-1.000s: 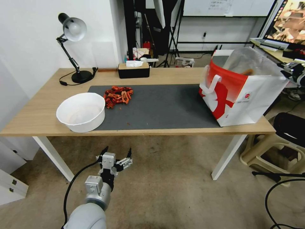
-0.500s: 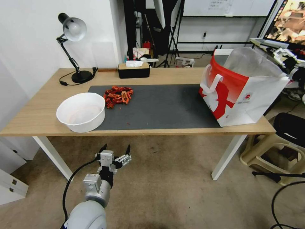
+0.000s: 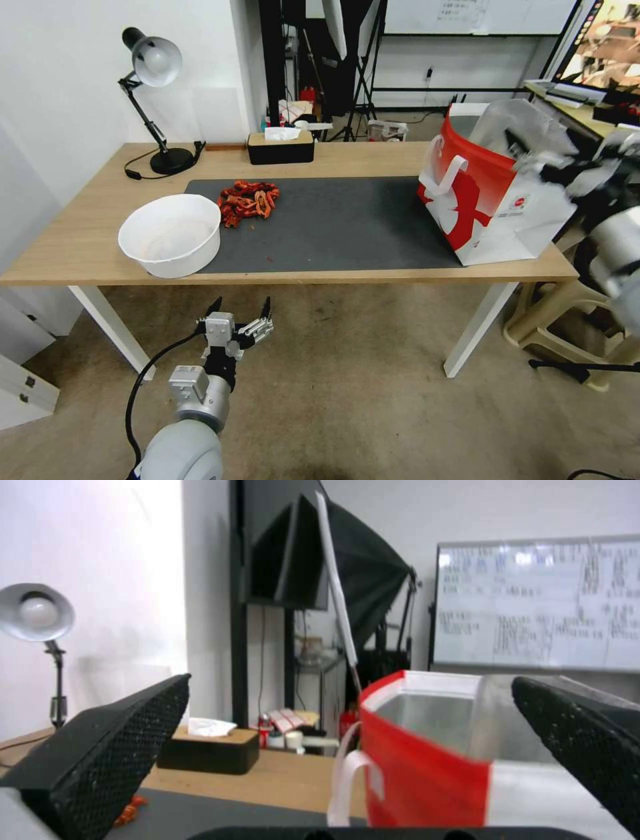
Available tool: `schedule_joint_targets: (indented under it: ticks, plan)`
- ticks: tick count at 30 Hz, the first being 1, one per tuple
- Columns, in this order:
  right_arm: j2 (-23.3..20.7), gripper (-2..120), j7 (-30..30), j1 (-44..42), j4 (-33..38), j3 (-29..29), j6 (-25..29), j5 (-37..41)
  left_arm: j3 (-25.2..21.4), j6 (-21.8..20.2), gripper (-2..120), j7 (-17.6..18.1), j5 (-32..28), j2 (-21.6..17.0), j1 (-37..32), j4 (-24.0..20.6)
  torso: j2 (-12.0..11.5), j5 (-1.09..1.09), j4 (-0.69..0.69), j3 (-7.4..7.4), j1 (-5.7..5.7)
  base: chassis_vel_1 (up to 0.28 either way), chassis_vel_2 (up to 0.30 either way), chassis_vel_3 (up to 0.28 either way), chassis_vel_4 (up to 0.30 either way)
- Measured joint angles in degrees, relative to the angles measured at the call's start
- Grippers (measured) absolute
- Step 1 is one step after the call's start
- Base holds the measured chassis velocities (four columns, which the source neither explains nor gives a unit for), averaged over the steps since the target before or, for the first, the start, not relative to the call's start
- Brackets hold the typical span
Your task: Close the takeout container lid, then place the container into the takeout bag.
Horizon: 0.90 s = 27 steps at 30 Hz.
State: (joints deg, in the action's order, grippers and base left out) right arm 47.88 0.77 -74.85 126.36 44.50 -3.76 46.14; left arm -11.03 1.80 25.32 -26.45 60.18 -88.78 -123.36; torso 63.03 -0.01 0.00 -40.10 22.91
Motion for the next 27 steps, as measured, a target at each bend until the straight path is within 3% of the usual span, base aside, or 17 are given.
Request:
schedule_joint_targets:
  ticks: [7,13,27]
  plan:
    - [5.89,102,-2.99,-8.17,-1.31,-2.13,8.73,-7.93,-0.2,3.54,100,-0.29,-0.04,1.1,0.73,2.67,0.0,0.0,-0.01,0.0,0.0,0.0,0.0,0.0,0.0]
    - [12.66,100,-4.0,-14.65,-3.98,-6.11,15.08,-14.46,-1.31,4.65,100,-2.9,0.62,1.37,0.96,4.97,0.0,0.0,0.0,0.0,0.0,0.0,0.0,0.0,0.0]
    - [20.14,100,-3.64,-17.81,-10.37,-11.02,18.05,-18.35,-1.2,7.08,100,-3.12,3.02,2.59,1.47,7.23,0.0,0.0,0.0,0.0,0.0,0.0,0.0,0.0,0.0]
